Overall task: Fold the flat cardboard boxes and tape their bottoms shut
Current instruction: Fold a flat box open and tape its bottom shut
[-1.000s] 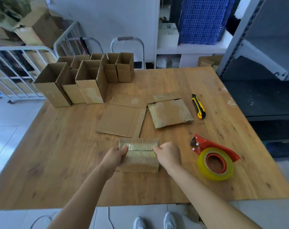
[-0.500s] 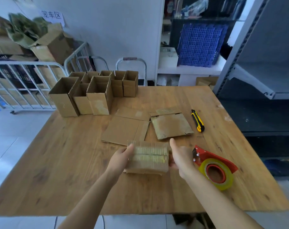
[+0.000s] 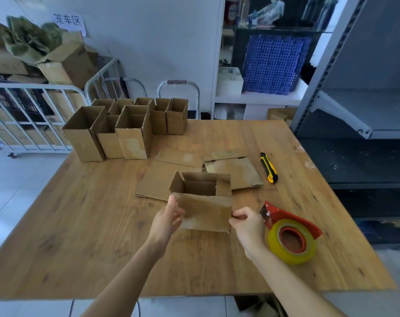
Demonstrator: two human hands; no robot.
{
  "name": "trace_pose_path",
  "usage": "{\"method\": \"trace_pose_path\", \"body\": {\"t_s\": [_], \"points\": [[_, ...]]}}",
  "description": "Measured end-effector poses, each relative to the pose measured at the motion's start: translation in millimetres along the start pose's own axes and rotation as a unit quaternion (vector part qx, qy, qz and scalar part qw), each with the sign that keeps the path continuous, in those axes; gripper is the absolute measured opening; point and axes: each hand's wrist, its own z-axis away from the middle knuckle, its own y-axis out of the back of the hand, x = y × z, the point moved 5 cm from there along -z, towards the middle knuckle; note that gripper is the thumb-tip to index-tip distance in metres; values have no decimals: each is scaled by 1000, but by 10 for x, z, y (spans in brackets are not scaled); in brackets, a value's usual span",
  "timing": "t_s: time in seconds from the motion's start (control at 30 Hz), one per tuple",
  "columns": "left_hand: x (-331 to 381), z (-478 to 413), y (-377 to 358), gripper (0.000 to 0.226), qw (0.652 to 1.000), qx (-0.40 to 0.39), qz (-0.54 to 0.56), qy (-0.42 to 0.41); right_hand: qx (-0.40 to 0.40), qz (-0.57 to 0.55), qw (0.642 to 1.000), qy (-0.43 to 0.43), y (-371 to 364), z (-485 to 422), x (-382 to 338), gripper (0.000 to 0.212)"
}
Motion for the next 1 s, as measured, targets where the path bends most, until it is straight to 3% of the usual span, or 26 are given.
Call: {"method": "trace_pose_path", "body": {"t_s": [0.1,0.23,0.37,0.47,0.57,0.63,0.73,0.87,0.93,1.0], "points": [[-152,-7,0,60,998,47,-32,23,-12,29,999,5,-60,29,83,15],[-271,2,20,41,991,70,-113,21,-58,40,996,-47,-95,57,270,12],[-175,-5,37,38,974,115,-193,4,-11,37,998,-58,33,39,230,19],[12,-9,78,43,962,179,-204,-36,-11,67,997,-22,72,-1,-69,34],[174,-65,70,39,957,181,-217,-62,-58,88,994,-8,-28,-80,-299,59],[253,-108,54,31,950,172,-251,-73,-81,96,992,-10,-105,-115,-372,65],[272,-143,47,19,939,159,-294,-79,-90,117,989,-27,-144,-168,-353,59],[169,-168,115,11,934,153,-315,-67,-100,77,992,-30,-50,-216,-320,14],[123,-186,128,9,937,154,-306,-64,-93,61,993,-41,38,-281,-218,33],[99,-204,108,11,936,156,-310,-64,-112,28,989,-88,107,-334,-74,30]]}}
